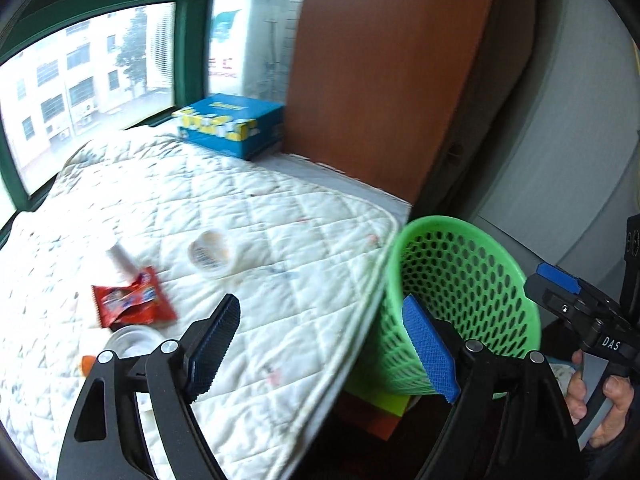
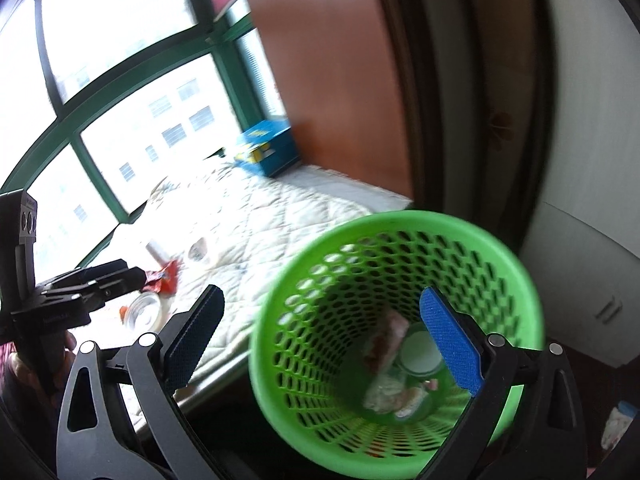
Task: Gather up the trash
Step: 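Move both tools back over the bed toward the white lid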
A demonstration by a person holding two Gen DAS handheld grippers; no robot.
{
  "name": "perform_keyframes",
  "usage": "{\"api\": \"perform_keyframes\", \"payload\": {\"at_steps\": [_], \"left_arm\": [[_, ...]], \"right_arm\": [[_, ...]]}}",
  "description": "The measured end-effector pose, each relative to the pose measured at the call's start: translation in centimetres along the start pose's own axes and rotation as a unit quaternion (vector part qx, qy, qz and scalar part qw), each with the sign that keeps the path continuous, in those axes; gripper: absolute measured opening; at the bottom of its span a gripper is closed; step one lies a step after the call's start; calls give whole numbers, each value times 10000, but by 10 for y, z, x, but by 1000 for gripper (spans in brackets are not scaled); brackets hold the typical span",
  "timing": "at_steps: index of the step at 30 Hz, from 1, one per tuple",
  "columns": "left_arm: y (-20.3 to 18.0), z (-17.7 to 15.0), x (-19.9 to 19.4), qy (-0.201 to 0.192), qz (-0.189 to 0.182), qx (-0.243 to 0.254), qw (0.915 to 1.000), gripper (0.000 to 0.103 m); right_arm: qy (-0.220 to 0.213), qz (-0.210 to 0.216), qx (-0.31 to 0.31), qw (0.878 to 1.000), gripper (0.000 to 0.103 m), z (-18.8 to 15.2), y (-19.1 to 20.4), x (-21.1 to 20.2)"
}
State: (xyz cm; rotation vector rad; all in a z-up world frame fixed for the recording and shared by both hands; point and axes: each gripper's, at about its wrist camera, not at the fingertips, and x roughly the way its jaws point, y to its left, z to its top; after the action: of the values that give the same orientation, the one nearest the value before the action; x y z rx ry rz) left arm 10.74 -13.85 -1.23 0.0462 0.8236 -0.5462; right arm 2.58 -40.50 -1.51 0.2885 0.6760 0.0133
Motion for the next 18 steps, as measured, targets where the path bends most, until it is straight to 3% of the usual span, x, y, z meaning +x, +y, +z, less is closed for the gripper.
{"api": "perform_keyframes", "payload": {"at_steps": [8,18], "left_arm": [[83,-22,-26,-66,575,-664,9961,80],[168,-58,-61,-168,1177,-1408,9829,80]], "right_arm": [[238,403,-460,9978,97,-2,54,28],[692,1047,-1109,9859,97,-18,136,72]]}}
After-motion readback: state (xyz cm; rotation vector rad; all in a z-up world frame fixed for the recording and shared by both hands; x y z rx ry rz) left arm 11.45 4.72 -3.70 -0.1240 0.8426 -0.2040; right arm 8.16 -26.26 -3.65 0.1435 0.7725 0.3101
